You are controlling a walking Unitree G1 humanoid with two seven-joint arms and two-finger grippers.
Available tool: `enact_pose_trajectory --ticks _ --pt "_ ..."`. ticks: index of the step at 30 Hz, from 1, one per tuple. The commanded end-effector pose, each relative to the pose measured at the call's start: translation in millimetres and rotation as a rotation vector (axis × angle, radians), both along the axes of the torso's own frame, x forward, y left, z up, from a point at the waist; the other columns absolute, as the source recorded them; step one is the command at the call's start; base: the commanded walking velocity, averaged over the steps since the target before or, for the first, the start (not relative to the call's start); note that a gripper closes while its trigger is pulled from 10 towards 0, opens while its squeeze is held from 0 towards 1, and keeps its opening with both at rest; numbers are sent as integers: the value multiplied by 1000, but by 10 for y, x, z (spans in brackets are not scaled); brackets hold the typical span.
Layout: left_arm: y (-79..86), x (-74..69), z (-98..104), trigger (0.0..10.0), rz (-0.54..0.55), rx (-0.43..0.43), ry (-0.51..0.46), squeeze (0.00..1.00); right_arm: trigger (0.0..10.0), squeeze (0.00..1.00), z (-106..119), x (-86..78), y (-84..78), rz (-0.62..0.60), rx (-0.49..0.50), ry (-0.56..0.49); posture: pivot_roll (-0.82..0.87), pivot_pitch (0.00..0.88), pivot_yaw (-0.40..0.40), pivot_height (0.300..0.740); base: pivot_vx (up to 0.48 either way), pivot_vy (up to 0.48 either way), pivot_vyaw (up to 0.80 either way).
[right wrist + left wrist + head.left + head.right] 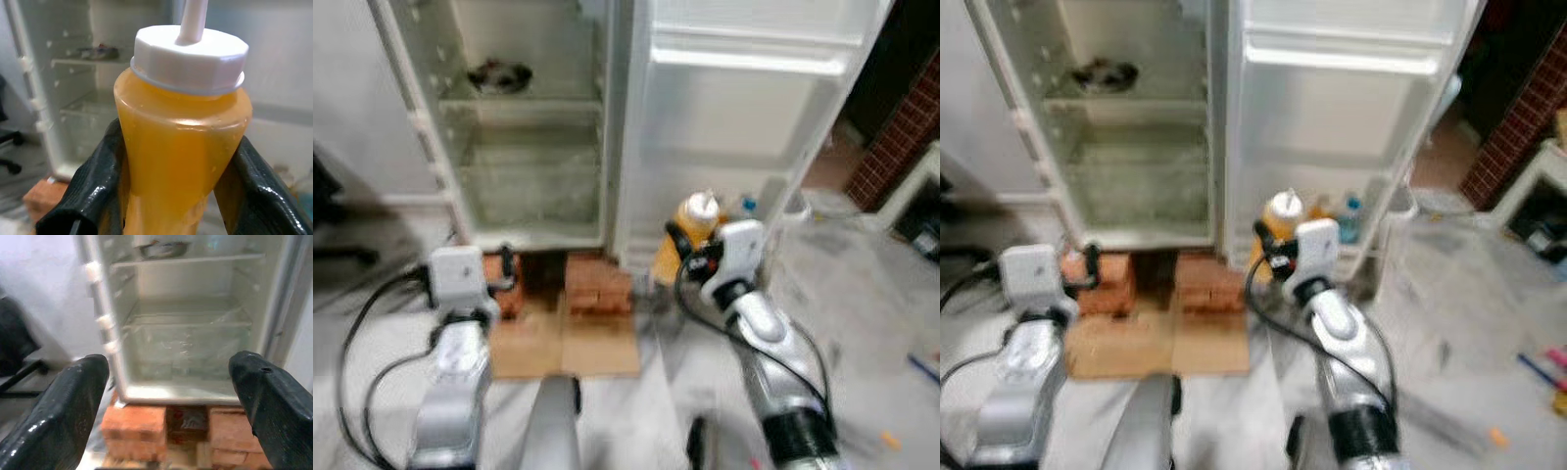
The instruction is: Restocking fridge
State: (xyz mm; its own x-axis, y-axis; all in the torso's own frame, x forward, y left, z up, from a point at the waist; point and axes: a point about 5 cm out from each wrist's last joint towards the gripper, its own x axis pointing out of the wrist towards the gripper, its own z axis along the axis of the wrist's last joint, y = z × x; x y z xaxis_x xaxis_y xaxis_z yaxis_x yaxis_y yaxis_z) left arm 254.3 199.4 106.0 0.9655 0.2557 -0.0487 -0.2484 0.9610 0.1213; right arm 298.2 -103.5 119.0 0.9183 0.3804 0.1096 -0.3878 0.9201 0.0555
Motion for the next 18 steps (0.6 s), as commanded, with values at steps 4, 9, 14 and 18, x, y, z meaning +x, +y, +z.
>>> enact_pose_trajectory --ticks 4,9,14,18 --pt "-129 60 51 10000 -40 -12 -26 0 10000 0 50 17 -133 -37 -8 -24 61 0 -49 612 442 0 0" --pt "-134 65 55 10000 -38 -15 -28 0 10000 0 52 20 -129 -36 -7 -24 61 0 -49 612 437 0 0" --pt "-147 76 39 10000 -27 -30 -16 0 10000 0 50 21 -129 -34 -8 -23 59 0 -50 612 301 314 0" --pt "-154 83 51 10000 -29 -18 -23 0 10000 0 50 21 -132 -33 -10 -23 59 0 -50 612 0 324 0"
